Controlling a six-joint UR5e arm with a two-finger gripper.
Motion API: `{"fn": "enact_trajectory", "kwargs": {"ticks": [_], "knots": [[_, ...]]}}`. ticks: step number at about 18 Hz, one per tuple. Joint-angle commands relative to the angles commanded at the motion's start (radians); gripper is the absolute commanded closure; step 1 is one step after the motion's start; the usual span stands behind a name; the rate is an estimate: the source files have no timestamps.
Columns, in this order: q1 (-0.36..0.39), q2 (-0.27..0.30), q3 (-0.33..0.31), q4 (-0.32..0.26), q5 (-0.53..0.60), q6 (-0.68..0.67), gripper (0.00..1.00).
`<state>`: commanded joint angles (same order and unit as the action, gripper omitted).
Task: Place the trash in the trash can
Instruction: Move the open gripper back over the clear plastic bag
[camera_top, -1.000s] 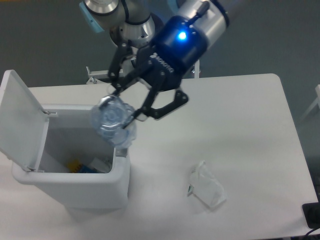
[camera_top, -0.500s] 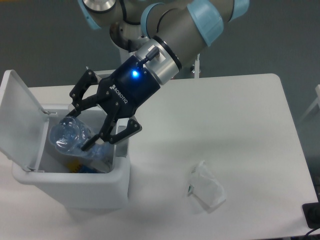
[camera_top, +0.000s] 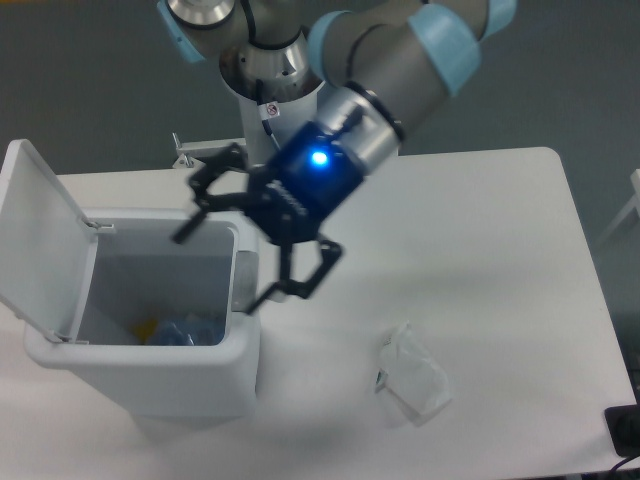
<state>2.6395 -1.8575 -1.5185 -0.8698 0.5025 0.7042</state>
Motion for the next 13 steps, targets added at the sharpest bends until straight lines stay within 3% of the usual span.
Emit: {"fn": "enact_trajectory", "kwargs": {"ticks": [4, 5, 8, 13], "knots": [[0.077, -0.057, -0.026, -0.002, 0.069, 0.001, 0.0], [0.089, -0.058, -0.038, -0.002, 0.132, -0.002, 0.0], [0.092, -0.068, -0.072, -0.006, 0.308, 0.0, 0.0], [0.088, -0.091, -0.089, -0.008, 0.454, -0.003, 0.0]]}}
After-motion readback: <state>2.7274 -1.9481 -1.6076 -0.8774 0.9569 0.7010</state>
